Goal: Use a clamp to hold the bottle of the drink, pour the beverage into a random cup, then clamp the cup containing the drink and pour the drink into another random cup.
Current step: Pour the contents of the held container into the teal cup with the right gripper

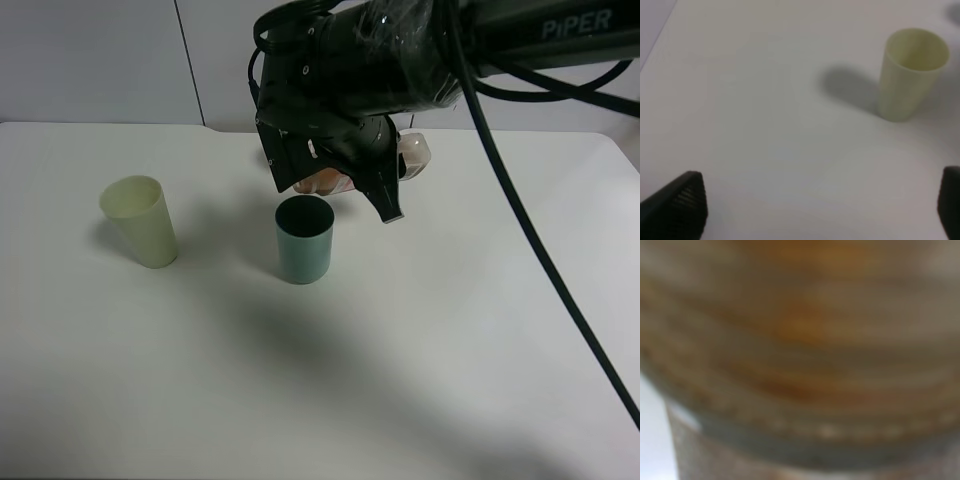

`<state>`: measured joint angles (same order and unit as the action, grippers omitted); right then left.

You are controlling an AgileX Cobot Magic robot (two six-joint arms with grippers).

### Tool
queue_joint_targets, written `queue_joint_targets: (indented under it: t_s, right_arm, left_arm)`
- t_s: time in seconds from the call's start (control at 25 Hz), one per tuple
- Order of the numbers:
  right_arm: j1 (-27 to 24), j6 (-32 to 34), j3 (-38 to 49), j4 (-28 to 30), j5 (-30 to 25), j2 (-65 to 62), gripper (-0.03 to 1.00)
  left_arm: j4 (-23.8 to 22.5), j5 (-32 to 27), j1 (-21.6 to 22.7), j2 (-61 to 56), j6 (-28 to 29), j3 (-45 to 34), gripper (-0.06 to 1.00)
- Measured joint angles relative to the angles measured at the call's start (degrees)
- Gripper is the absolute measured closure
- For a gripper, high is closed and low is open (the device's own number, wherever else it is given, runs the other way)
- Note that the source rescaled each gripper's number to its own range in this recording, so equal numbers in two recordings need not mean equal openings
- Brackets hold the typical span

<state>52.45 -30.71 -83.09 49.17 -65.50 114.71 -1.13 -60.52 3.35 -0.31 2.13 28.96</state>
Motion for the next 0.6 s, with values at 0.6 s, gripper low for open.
queue_joint_targets:
  t_s: [0.6]
  right_arm:
    - [1.9,-0.1,-0.1,2.8,-2.7,0.0,0.95]
  left_arm:
    - [0.0,0.0,0.0,0.0,0.0,0.0,0.18]
